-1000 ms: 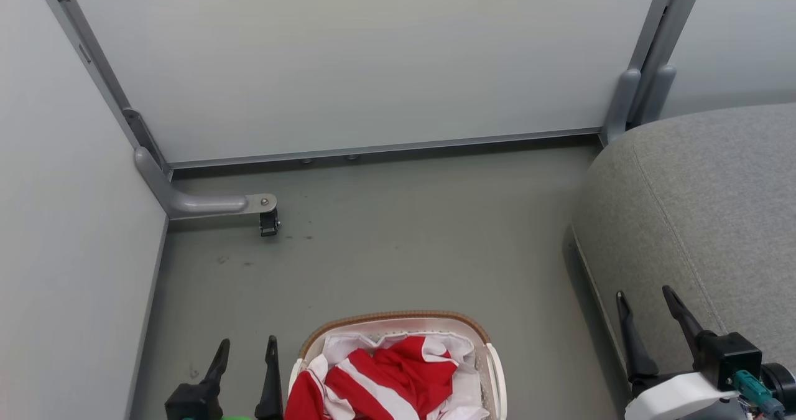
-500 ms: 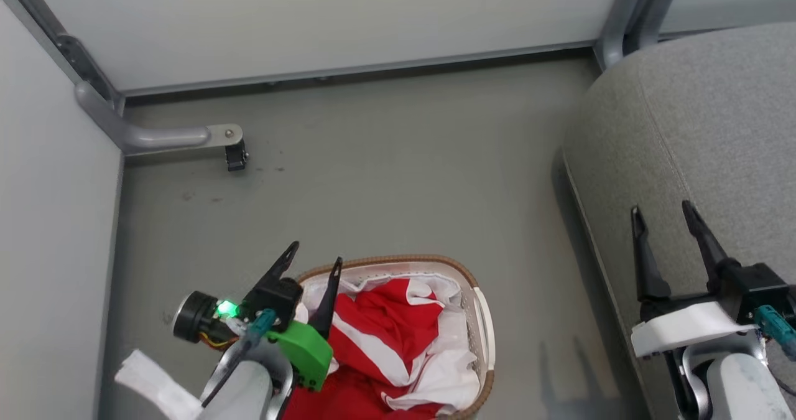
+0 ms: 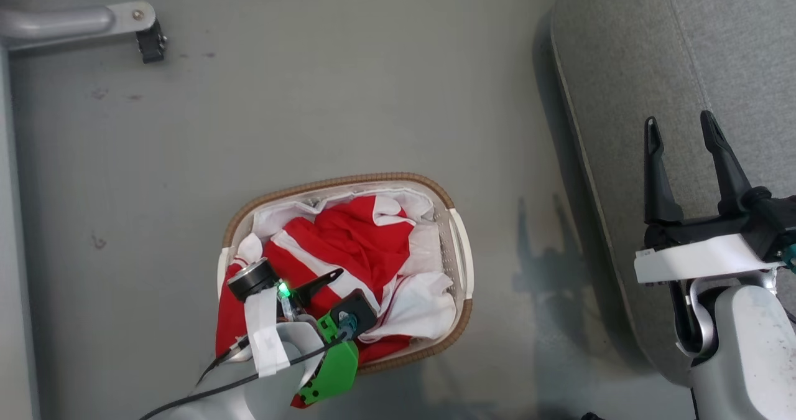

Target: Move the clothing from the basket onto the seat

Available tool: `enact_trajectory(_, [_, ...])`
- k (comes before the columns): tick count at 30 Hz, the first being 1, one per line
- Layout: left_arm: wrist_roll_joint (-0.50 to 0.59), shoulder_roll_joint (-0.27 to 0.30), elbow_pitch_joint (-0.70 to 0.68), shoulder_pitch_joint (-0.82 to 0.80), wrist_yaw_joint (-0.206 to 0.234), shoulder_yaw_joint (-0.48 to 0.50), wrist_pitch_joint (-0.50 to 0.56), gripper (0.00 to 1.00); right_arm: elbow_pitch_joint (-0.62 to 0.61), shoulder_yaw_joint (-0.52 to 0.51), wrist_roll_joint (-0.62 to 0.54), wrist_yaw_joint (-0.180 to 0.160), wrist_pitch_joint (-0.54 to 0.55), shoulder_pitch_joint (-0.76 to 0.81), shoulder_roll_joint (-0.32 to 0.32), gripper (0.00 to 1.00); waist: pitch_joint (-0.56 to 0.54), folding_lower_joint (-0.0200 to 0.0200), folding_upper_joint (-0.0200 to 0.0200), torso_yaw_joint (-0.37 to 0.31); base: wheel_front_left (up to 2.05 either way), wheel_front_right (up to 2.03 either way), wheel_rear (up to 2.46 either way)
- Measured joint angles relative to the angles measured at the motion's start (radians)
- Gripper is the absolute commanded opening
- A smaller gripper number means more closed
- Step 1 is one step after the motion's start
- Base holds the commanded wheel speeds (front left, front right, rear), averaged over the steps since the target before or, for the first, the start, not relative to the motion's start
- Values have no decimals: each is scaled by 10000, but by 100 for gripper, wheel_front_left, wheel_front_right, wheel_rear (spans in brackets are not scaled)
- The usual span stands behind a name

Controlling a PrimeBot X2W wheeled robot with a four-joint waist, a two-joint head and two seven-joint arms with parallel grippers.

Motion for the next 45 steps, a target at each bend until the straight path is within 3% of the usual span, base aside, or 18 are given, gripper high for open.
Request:
enact_trajectory(10, [-447,-79,1576,-1337,-13,-2161,570,100,-190,303,518,0,0,-737,-2,100,1782,1,0,-500,0,0,0])
enact_trajectory(20, [-593,355,1900,-1958,-15,-2986,1014,100,-169,541,1103,0,0,-1127,-2,100,2877,0,0,-1165,0,0,0])
enact_trajectory(26, [-828,453,1946,-2327,176,-2838,995,100,-146,556,1264,0,0,-1142,2,100,3155,0,0,-1487,0,0,0])
enact_trajectory(27, [-897,453,1954,-2359,213,-2782,949,64,-132,562,1306,0,0,-1143,2,100,3177,0,0,-1522,0,0,0])
enact_trajectory(28, [-951,449,1958,-2379,234,-2757,936,34,-123,566,1308,0,0,-1142,0,100,3184,0,0,-1540,0,0,0])
enact_trajectory(29, [-1003,441,1960,-2395,236,-2738,907,11,-113,575,1317,0,0,-1142,0,100,3178,0,0,-1547,0,0,0])
enact_trajectory(30, [-1080,428,1964,-2401,236,-2717,878,0,-100,587,1321,0,0,-1142,2,100,3160,0,0,-1544,0,0,0])
enact_trajectory(37, [-1522,337,1948,-2386,291,-2435,272,0,40,577,1294,0,0,-1136,4,100,2856,-1,0,-1405,0,0,0])
enact_trajectory(45, [-2577,332,1319,-1885,660,-1576,-418,0,272,410,861,0,0,-883,8,100,2045,-1,0,-1106,0,0,0])
